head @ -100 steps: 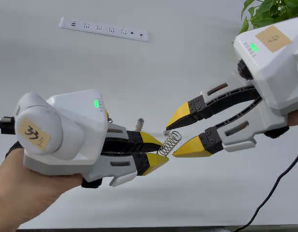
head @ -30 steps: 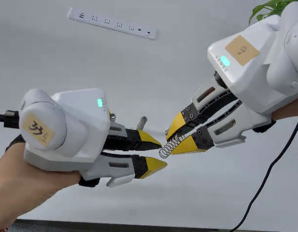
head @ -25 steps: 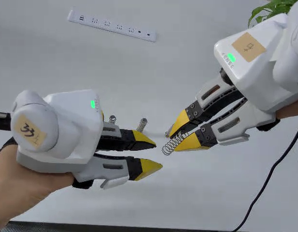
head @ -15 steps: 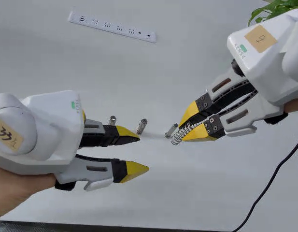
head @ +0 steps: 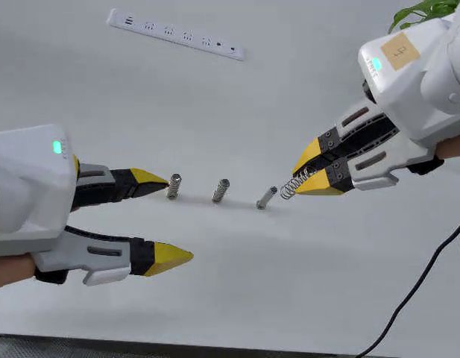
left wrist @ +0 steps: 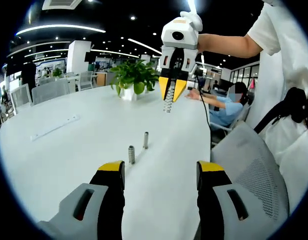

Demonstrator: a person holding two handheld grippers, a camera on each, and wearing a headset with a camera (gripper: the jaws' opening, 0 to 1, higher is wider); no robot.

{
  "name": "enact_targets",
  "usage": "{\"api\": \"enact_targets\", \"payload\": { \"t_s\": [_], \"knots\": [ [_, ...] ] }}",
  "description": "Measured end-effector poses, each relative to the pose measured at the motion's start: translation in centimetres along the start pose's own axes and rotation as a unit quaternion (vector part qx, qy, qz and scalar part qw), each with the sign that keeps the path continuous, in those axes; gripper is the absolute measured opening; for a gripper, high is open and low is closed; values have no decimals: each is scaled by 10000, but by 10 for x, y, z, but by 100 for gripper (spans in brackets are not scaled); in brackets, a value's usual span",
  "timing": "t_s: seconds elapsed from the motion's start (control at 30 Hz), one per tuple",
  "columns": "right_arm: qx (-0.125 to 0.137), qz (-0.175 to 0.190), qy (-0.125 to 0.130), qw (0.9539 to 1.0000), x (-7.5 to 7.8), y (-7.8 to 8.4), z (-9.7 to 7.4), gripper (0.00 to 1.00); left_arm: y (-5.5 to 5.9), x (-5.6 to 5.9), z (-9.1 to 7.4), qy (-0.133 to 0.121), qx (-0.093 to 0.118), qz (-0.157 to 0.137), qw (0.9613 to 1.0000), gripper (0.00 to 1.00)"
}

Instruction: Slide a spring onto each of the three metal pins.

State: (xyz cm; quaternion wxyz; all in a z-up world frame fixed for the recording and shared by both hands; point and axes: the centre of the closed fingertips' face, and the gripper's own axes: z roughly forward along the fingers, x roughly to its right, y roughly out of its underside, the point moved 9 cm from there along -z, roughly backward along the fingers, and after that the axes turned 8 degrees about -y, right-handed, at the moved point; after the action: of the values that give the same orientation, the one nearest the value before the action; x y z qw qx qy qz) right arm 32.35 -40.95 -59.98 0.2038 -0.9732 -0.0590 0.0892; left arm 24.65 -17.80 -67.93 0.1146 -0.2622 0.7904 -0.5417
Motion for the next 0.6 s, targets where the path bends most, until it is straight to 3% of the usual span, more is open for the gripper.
{"api": "enact_targets", "payload": {
  "t_s": [0.3,0.6],
  "knots": [
    [-214,212,196,9994,23,16,14,6,15,-16,-9,-196,-10,11,9998,80],
    [-467,276,315,9980,37,26,34,6,20,-23,-9,-248,73,-66,9996,90]
  ]
}}
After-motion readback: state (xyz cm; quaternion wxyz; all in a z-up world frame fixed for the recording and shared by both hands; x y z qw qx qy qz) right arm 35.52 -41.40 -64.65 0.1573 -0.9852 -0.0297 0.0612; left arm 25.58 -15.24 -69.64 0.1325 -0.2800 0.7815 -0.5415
